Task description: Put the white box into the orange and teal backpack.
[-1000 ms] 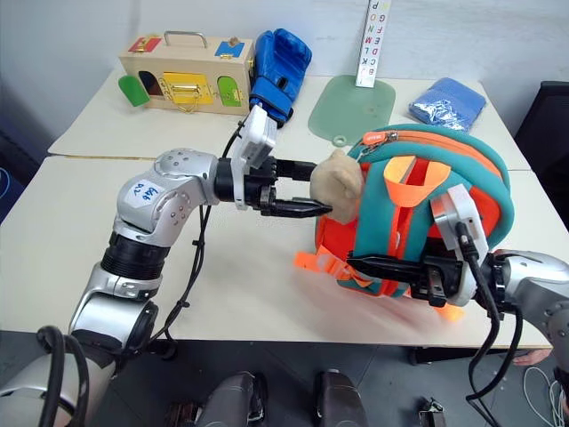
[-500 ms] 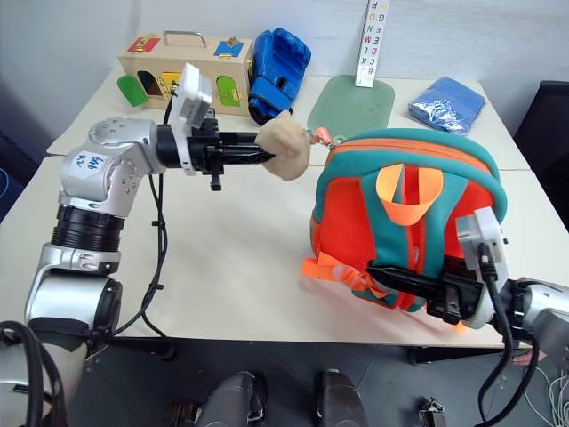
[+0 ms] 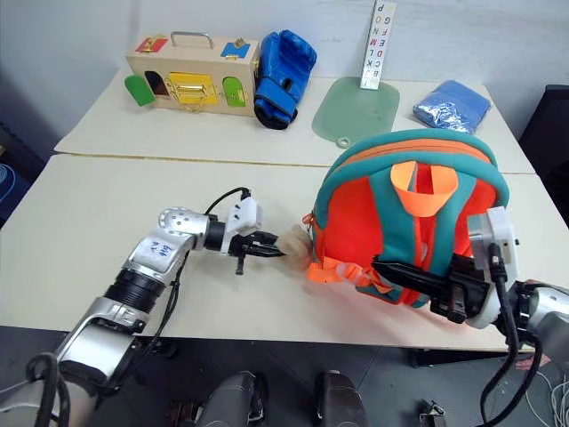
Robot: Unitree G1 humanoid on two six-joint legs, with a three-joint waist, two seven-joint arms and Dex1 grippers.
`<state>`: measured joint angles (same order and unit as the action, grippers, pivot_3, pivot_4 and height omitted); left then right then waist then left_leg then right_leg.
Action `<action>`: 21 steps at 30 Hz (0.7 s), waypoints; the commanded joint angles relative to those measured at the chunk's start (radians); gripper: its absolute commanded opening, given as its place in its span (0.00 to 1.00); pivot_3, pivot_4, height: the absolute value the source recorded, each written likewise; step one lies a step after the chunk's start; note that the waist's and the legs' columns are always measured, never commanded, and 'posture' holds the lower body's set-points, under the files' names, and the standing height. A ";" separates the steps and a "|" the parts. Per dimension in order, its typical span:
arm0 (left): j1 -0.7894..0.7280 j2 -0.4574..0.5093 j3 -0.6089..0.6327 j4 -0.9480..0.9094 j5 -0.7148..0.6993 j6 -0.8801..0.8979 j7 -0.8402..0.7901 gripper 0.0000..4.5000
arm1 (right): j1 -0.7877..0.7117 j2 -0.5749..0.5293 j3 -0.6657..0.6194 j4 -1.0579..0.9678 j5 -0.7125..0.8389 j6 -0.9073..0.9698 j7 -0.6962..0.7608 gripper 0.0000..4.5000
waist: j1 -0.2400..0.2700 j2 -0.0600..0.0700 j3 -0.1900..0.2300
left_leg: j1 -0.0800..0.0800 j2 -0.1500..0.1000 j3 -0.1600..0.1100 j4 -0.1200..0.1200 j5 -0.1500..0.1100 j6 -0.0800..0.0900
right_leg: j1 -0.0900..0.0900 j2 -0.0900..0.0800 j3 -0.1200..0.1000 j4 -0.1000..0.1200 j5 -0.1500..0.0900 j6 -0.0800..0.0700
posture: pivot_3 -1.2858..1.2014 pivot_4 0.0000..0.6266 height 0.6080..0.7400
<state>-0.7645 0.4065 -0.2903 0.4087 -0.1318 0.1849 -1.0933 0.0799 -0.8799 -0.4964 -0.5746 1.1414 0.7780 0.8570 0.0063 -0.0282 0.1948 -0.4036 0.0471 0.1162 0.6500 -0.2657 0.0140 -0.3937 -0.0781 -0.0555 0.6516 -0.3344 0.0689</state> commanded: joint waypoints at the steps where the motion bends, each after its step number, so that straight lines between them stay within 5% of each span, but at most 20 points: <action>1: 0.015 0.001 0.037 -0.044 -0.031 0.097 0.005 0.18 | -0.017 0.021 0.060 0.000 -0.124 -0.068 -0.031 0.07 | -0.002 0.000 0.000 | 0.000 0.000 0.000 0.000 0.000 0.000 | 0.000 0.000 0.000 0.000 0.000 0.000 | 0.52 0.24 1.00; 8: 0.153 0.141 0.240 -0.328 -0.274 0.453 -0.028 0.67 | 0.098 -0.035 0.022 0.054 -0.308 -0.154 0.066 0.60 | -0.014 0.000 0.000 | 0.000 0.001 0.000 -0.002 0.004 -0.007 | -0.001 0.001 0.000 0.001 0.000 -0.001 | 0.52 0.24 1.00; 13: 0.347 0.383 0.490 -0.527 -0.394 0.571 -0.056 1.00 | 0.267 -0.168 -0.366 0.272 -0.368 -0.153 0.337 0.99 | -0.011 0.000 0.000 | 0.000 0.000 0.000 -0.002 0.003 -0.006 | -0.001 0.000 0.000 0.000 0.000 -0.001 | 0.52 0.24 1.00; 16: 0.375 0.499 0.610 -0.538 -0.448 0.583 -0.085 1.00 | 0.313 -0.241 -0.516 0.402 -0.371 -0.123 0.479 1.00 | -0.008 0.000 0.000 | 0.002 0.001 0.000 -0.003 0.001 -0.002 | 0.000 0.001 -0.001 -0.002 -0.001 -0.001 | 0.52 0.24 1.00; 21: 0.356 0.592 0.708 -0.573 -0.531 0.622 -0.085 1.00 | 0.242 -0.326 -0.540 0.616 -0.397 -0.107 0.545 1.00 | -0.006 0.001 0.000 | 0.004 0.001 -0.001 -0.005 -0.001 -0.002 | 0.003 -0.001 -0.001 -0.007 -0.002 -0.005 | 0.52 0.24 1.00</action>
<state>-0.3955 0.9904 0.3950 -0.1201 -0.6282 0.8045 -1.1826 0.3537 -1.1829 -1.0179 -0.0116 0.7374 0.6588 1.3909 0.0003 -0.0276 0.1948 -0.4003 0.0479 0.1155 0.6448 -0.2670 0.0125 -0.3904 -0.0803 -0.0564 0.6443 -0.3365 0.0635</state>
